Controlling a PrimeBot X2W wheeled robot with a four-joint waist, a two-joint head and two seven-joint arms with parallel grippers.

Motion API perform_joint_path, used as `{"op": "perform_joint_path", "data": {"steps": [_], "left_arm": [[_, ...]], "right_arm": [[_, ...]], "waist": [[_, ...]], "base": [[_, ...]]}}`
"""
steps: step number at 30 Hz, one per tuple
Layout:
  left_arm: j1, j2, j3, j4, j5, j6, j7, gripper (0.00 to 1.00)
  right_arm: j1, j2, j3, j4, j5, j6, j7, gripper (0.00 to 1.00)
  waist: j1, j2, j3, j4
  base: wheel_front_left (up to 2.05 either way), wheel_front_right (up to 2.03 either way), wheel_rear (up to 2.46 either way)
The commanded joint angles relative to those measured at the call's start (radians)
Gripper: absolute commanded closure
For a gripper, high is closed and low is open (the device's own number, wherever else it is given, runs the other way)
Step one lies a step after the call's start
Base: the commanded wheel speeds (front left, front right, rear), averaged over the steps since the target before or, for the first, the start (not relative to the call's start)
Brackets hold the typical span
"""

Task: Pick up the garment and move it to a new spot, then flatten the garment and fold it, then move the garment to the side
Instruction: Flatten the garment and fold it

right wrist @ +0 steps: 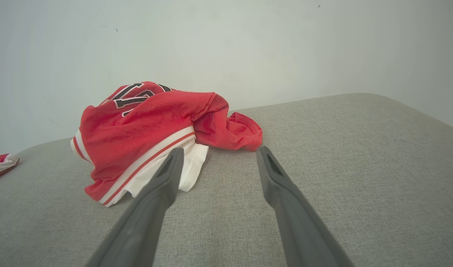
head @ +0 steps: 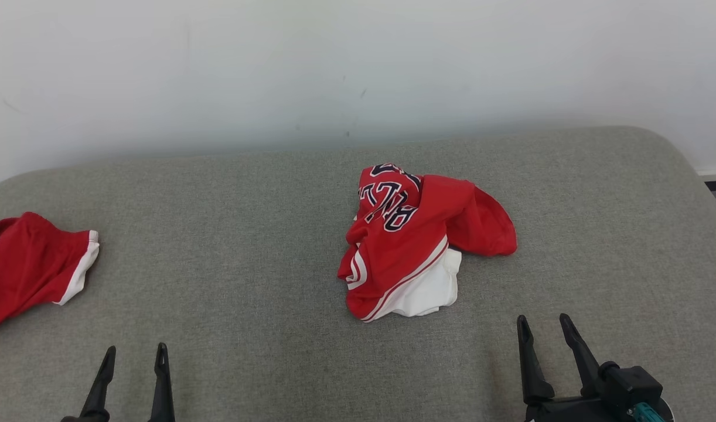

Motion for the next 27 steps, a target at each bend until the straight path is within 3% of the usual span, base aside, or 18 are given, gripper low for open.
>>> {"op": "perform_joint_path", "data": {"steps": [1,16,27], "left_arm": [[0.008,-0.002,0.003,0.002,0.004,0.001,-0.003,0.00],[-0.016,-0.010,0.008,0.025,0.002,0.001,-0.003,0.00],[-0.172,0.002,-0.114,0.106,0.003,-0.022,-0.003,0.00]], "right_arm": [[0.006,0.002,0.003,0.001,-0.006,-0.002,-0.001,0.00],[-0.009,0.002,0.009,0.007,0.000,-0.002,-0.001,0.00],[-0.028,0.002,0.015,0.013,0.011,-0.002,-0.001,0.00]], "waist": [[0.0000,0.0000,0.000,0.000],[0.0000,0.0000,0.002,-0.034],[0.0000,0.0000,0.057,-0.112]], "base": [[0.00,0.00,0.00],[0.00,0.00,0.00],[0.00,0.00,0.00]]}}
